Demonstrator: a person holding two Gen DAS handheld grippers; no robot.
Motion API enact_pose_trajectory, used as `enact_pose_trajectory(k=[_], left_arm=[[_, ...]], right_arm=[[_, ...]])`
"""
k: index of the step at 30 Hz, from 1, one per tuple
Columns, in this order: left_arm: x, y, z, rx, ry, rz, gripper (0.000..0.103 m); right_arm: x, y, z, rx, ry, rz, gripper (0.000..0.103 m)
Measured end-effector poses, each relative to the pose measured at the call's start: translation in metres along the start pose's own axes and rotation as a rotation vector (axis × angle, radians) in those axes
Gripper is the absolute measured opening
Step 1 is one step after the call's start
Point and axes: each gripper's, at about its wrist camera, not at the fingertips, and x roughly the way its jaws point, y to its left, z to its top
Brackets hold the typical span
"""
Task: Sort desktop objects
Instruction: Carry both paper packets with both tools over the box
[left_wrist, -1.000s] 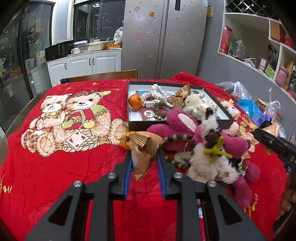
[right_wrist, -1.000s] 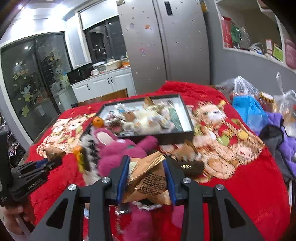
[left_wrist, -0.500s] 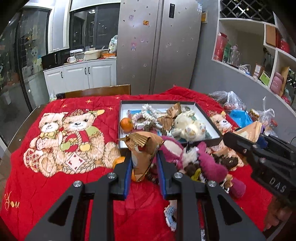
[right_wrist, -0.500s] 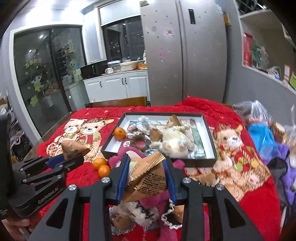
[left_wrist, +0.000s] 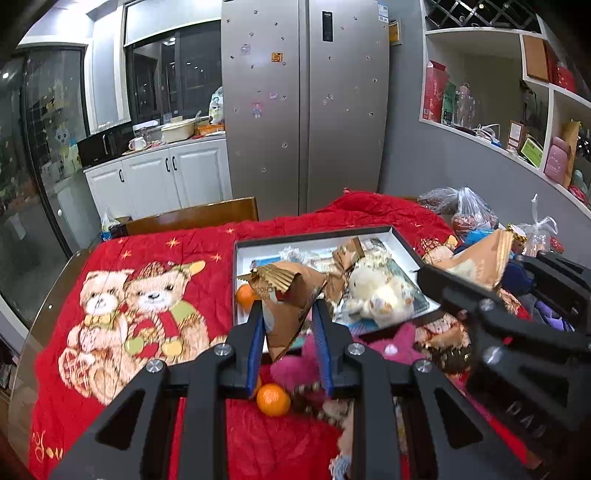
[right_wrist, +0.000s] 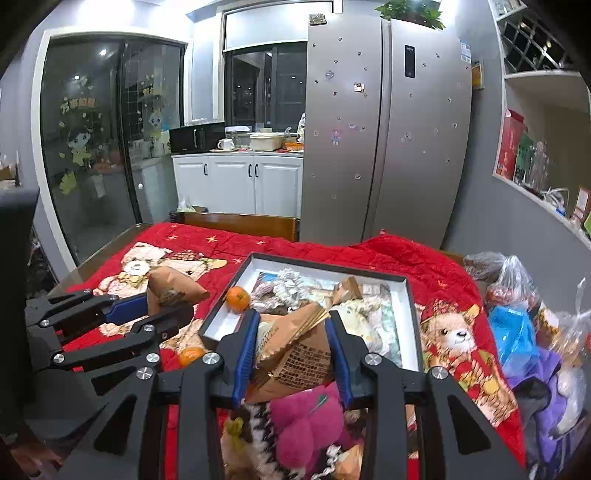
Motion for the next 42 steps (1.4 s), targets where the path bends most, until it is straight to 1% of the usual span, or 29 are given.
enact_pose_trajectory(k=[5,9,13,15,18,20,22,26,31,35,42], left_arm=[[0.029,-0.004,0.020,0.002,0.011,-0.002,0.026],[0.069,-0.002,0.034,-0.018,0.042,-0.024,0.026],[0.119,0.001,0.046,-0.047,0.087,-0.047,0.026],[0.147,0.003,0.049,-0.060,0.113,-0.051,0.026],[0.175,0.007,0.044,-0.067,0.136,-0.060,0.026],[0.194,0.007,0.041,-0.052,0.172,-0.033,0.026],[0.197,0.006,0.037,-0.038,0.159,-0.020,0.026],[0.202,0.006,0.034,-0.027,0.167,-0.038,0.026],[0.211,0.009,0.028,-0.024,0.196,-0.044,0.026],[0.215,0.008,0.024,-0.014,0.210,-0.034,0.026],[0.218,0.011,0.023,-0.023,0.222,-0.030,0.027]], right_arm=[[0.023,-0.010,0.016,0.005,0.018,-0.017,0.037],[0.047,-0.033,0.025,0.041,0.029,-0.012,0.037],[0.078,-0.059,0.033,0.083,0.052,0.003,0.037],[0.098,-0.068,0.037,0.087,0.068,-0.007,0.037],[0.128,-0.079,0.041,0.091,0.101,-0.013,0.037],[0.146,-0.084,0.039,0.093,0.123,-0.011,0.037],[0.162,-0.085,0.034,0.095,0.151,-0.008,0.037],[0.183,-0.085,0.026,0.104,0.206,0.015,0.037],[0.188,-0.076,0.021,0.084,0.220,0.016,0.037],[0.190,-0.074,0.021,0.077,0.228,0.018,0.037],[0.191,-0.082,0.020,0.087,0.237,0.018,0.037]])
